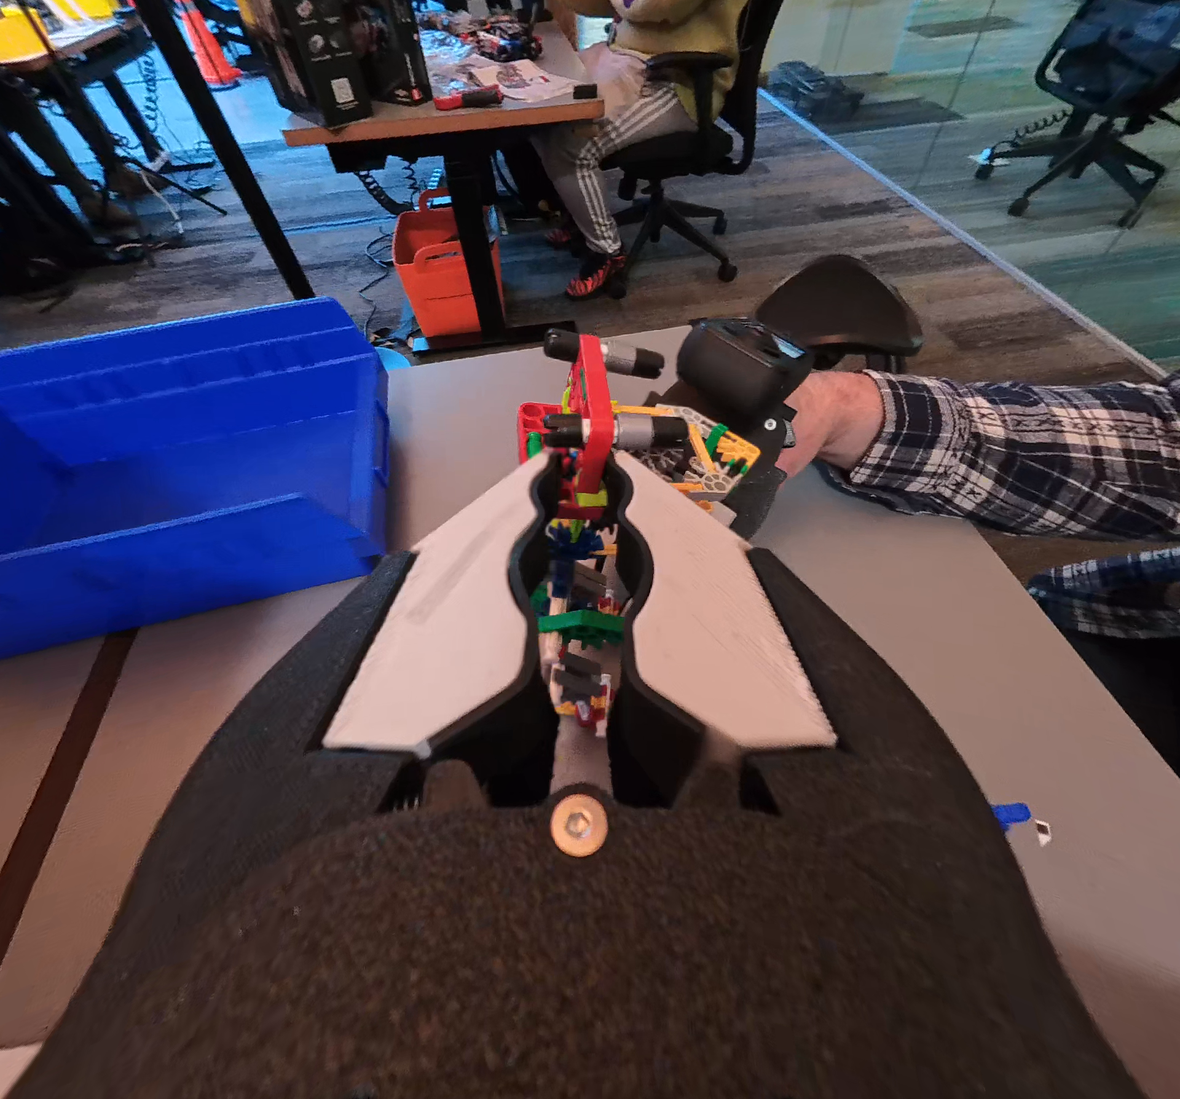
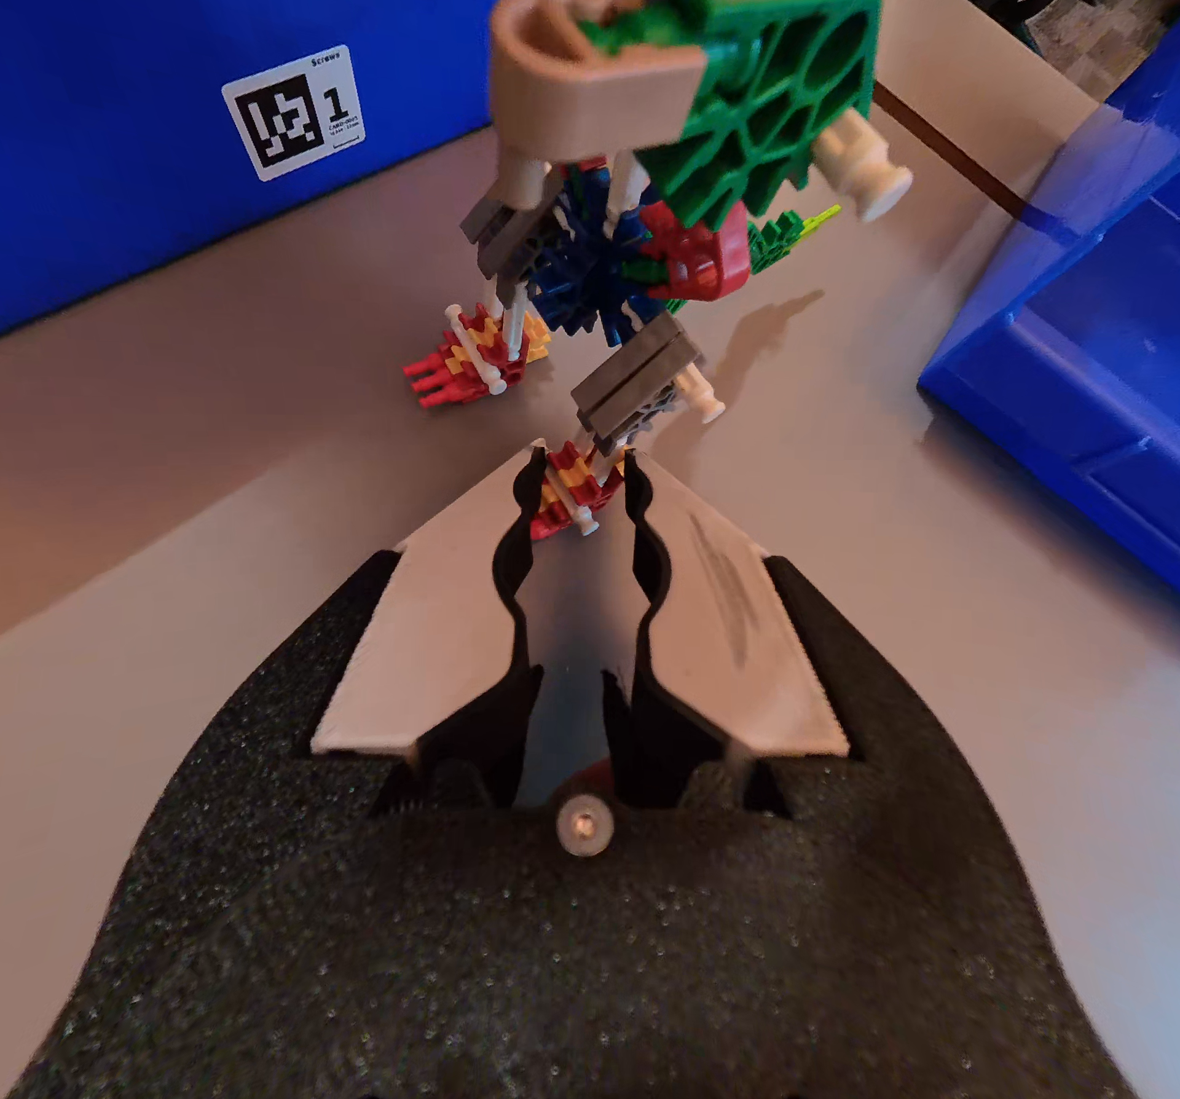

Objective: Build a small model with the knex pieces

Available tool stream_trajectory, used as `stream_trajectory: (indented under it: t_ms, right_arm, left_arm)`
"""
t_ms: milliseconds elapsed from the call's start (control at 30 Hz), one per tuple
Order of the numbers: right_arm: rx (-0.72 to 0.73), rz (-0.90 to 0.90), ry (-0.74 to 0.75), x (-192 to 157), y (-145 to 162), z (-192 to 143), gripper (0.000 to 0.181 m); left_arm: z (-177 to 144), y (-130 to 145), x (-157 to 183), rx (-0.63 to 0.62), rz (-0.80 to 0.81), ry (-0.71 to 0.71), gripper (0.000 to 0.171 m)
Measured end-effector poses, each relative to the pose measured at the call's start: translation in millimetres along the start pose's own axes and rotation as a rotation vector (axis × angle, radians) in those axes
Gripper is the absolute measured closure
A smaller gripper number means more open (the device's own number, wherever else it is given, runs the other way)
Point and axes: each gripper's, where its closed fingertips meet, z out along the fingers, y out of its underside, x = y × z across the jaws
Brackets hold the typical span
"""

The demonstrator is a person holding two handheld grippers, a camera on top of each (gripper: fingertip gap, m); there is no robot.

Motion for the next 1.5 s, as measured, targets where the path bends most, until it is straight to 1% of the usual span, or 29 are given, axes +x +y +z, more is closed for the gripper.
stream_trajectory:
  t_ms: [33, 100, 133, 167, 233, 300, 367, 533, 633, 667, 700, 733, 767, 833, 900, 967, 1100, 1267, 1400, 1500]
  right_arm:
    - [0.001, -0.001, 0.003, 0.3, -0.1, -0.3, 0.156]
    - [0.003, -0.006, 0.005, 0.1, -0.4, -0.3, 0.156]
    - [0.003, -0.013, 0.006, -0.3, -0.5, 0.0, 0.157]
    - [0.004, -0.016, 0.007, -0.5, -0.8, 0.1, 0.157]
    - [0.004, -0.014, 0.005, -0.5, -0.8, 0.2, 0.157]
    - [0.004, -0.019, 0.008, -0.5, -0.9, 0.1, 0.157]
    - [0.006, -0.024, 0.008, -1.0, -1.2, 0.3, 0.157]
    - [0.006, -0.022, 0.006, -1.0, -1.6, 0.6, 0.157]
    - [0.005, -0.02, 0.007, -0.6, -1.8, 0.5, 0.157]
    - [0.006, -0.02, 0.009, -0.5, -2.0, 0.5, 0.157]
    - [0.006, -0.02, 0.011, -0.2, -2.1, 0.4, 0.156]
    - [0.005, -0.02, 0.011, -0.4, -2.1, 0.5, 0.151]
    - [-0.001, -0.019, 0.007, -0.8, -1.5, 0.9, 0.146]
    - [-0.003, -0.016, 0.006, -0.9, -1.3, 1.0, 0.146]
    - [-0.003, -0.013, 0.001, -1.2, -1.3, 0.9, 0.146]
    - [-0.001, -0.017, -0.004, -2.2, -1.7, 0.8, 0.147]
    - [0.003, -0.013, -0.003, -1.6, -2.3, 0.5, 0.147]
    - [0.004, -0.013, 0.001, -1.3, -2.8, 0.4, 0.145]
    - [0.003, -0.014, 0.0, -1.5, -2.8, 0.7, 0.145]
    - [0.002, -0.022, -0.001, -2.5, -2.9, 1.0, 0.149]
  left_arm:
    - [-0.7, 0.4, 0.1, -0.001, -0.01, 0.005, 0.156]
    - [-1.6, 0.8, 0.3, 0.0, -0.015, 0.003, 0.156]
    - [-1.5, 0.6, 0.7, 0.0, -0.019, 0.006, 0.158]
    - [-1.3, 0.2, 1.7, 0.0, -0.023, 0.016, 0.163]
    - [-1.1, -1.1, -5.0, 0.006, -0.048, -0.006, 0.165]
    - [-1.8, -1.1, -7.4, 0.015, -0.09, 0.024, 0.165]
    - [-3.6, -0.7, -20.7, 0.024, -0.154, 0.005, 0.166]
    - [-2.4, -0.1, -32.5, 0.026, -0.213, 0.03, 0.166]
    - [-2.4, -0.6, -32.4, 0.024, -0.187, 0.021, 0.164]
    - [-2.2, -0.9, -31.7, 0.025, -0.176, 0.013, 0.161]
    - [-2.0, -0.4, -30.3, 0.021, -0.173, 0.011, 0.153]
    - [-2.2, 0.0, -29.2, 0.017, -0.17, 0.01, 0.149]
    - [-2.5, 0.5, -28.2, 0.014, -0.169, 0.008, 0.147]
    - [-3.9, 0.3, -27.8, 0.012, -0.168, -0.001, 0.142]
    - [-6.2, -2.0, -25.9, 0.021, -0.158, -0.003, 0.143]
    - [-8.8, -0.7, -32.1, 0.002, -0.14, -0.056, 0.142]
    - [-14.7, -3.0, -26.0, 0.0, -0.151, -0.034, 0.14]
    - [-21.5, -7.5, -17.8, 0.011, -0.127, -0.044, 0.14]
    - [-13.4, -7.2, -4.7, 0.002, -0.083, -0.032, 0.141]
    - [-1.6, 3.4, -2.7, -0.08, -0.023, -0.052, 0.144]
